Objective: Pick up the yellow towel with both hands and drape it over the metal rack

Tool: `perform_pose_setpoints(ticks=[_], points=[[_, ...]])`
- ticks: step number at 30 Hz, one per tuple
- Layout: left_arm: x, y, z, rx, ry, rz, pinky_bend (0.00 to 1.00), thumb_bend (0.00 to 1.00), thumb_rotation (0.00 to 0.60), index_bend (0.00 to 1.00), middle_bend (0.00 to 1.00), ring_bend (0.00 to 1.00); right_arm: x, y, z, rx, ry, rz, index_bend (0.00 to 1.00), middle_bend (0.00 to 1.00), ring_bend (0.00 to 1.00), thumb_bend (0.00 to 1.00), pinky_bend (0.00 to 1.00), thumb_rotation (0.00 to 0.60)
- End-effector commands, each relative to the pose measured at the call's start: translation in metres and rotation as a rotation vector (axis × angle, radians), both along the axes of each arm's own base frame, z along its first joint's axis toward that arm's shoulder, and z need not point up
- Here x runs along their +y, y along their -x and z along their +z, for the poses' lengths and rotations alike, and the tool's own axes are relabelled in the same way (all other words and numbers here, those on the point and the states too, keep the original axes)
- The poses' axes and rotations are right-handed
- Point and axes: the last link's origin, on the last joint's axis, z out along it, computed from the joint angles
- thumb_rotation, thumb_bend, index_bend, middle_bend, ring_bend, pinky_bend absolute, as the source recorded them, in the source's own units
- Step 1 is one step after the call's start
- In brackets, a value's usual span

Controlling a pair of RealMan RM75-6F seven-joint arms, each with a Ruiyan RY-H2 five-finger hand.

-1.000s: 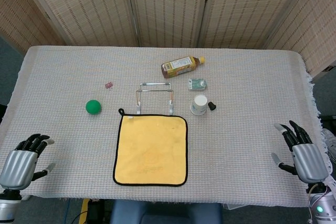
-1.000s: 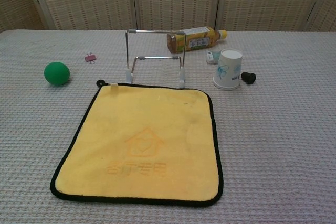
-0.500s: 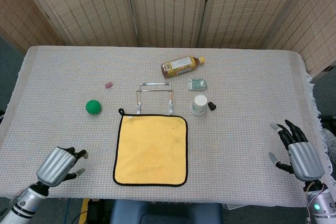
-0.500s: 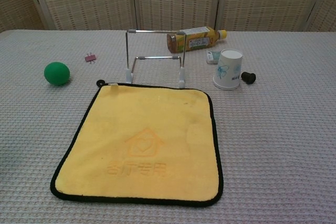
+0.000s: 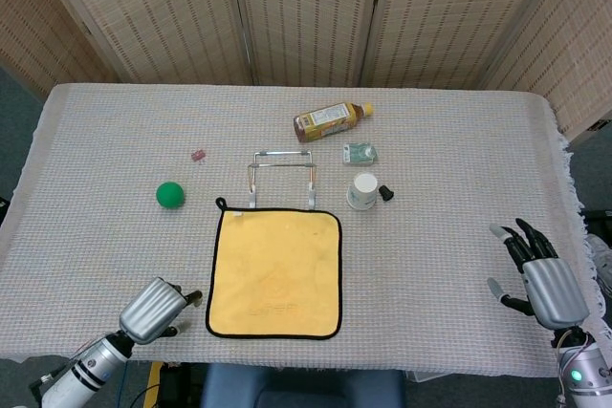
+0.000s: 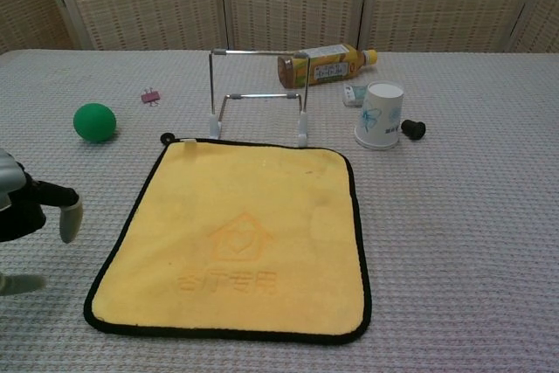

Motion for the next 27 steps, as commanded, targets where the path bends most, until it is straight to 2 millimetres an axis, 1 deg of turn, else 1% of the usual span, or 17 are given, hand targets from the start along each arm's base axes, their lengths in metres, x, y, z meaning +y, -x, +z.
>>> perform_pose_setpoints(ticks=[1, 10, 16, 27], points=[[-0.003, 0.001, -0.008, 0.018, 0.013, 0.004, 0.99, 0.21, 0.6, 0.52, 0.98, 0.83, 0.0, 0.0, 0.0, 0.001, -0.001, 0.0, 0.09, 0.16, 0.08, 0.31, 0.12, 0.6], [-0.011, -0.008, -0.025, 0.014, 0.025, 0.004, 0.99, 0.21, 0.6, 0.52, 0.98, 0.83, 0.0, 0.0, 0.001, -0.002, -0.001, 0.006, 0.09, 0.16, 0.08, 0.31, 0.12, 0.6], [-0.013, -0.009, -0.035, 0.042, 0.025, 0.007, 0.99, 0.21, 0.6, 0.52, 0.98, 0.83, 0.002, 0.004, 0.001, -0.005, -0.001, -0.005, 0.09, 0.16, 0.08, 0.31, 0.12, 0.6], [-0.019, -0.014, -0.047, 0.067, 0.035, 0.012, 0.99, 0.21, 0.6, 0.51, 0.98, 0.83, 0.003, 0.006, 0.003, -0.01, 0.005, -0.001, 0.09, 0.16, 0.08, 0.31, 0.12, 0.6]])
